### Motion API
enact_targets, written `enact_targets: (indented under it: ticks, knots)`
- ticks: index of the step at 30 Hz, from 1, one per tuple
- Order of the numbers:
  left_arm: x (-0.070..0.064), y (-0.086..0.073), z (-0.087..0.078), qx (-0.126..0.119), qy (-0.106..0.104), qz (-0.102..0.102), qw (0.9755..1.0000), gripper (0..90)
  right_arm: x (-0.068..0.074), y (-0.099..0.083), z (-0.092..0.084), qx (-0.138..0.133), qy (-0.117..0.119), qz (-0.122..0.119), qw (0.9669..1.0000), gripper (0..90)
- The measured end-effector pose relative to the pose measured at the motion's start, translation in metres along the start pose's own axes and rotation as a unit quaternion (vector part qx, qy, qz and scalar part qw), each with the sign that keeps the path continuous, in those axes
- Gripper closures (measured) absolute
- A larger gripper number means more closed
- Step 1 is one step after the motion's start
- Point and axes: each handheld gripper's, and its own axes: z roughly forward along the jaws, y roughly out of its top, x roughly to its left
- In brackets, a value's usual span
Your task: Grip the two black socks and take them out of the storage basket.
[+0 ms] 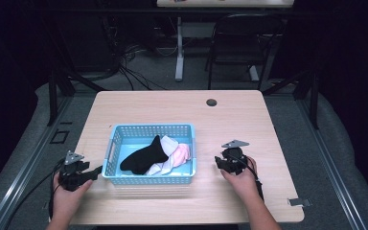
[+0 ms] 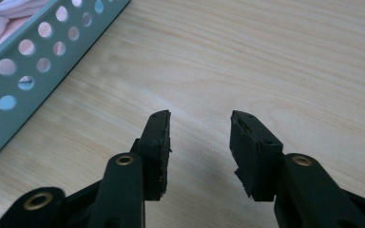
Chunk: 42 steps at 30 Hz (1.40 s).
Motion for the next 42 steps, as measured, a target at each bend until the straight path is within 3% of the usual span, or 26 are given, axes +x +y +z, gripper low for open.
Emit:
enact_targets:
  ticks: [4,8,19,26,29,35,42]
  knots:
    - [-0.001,-0.001,0.000,0.002,-0.001,-0.001,1.0000,39.4,-0.001,-0.001,0.002,0.014,0.024,0.019,0.9995,63.2]
    - [-0.001,-0.003,0.002,0.017,-0.008,0.003,0.9998,38.3,0.000,0.000,0.000,0.016,0.030,0.023,0.9992,64.4]
    - [-0.002,-0.003,0.001,0.014,-0.014,0.001,0.9998,36.9,0.002,0.002,0.000,0.010,0.042,0.032,0.9985,64.7]
    - [-0.002,-0.004,0.000,0.014,-0.012,-0.004,0.9998,36.9,-0.005,0.001,-0.004,0.011,0.079,0.075,0.9941,66.0]
    - [-0.002,-0.004,0.000,0.014,-0.011,-0.004,0.9998,36.8,-0.005,0.002,-0.008,0.008,0.078,0.077,0.9940,66.8]
    - [-0.003,-0.004,0.001,0.014,-0.012,-0.004,0.9998,36.8,0.003,0.013,-0.022,-0.003,0.059,0.047,0.9971,67.7]
    - [-0.004,-0.004,0.001,0.018,-0.011,0.004,0.9998,36.8,0.010,0.029,-0.044,-0.011,0.066,0.055,0.9963,69.1]
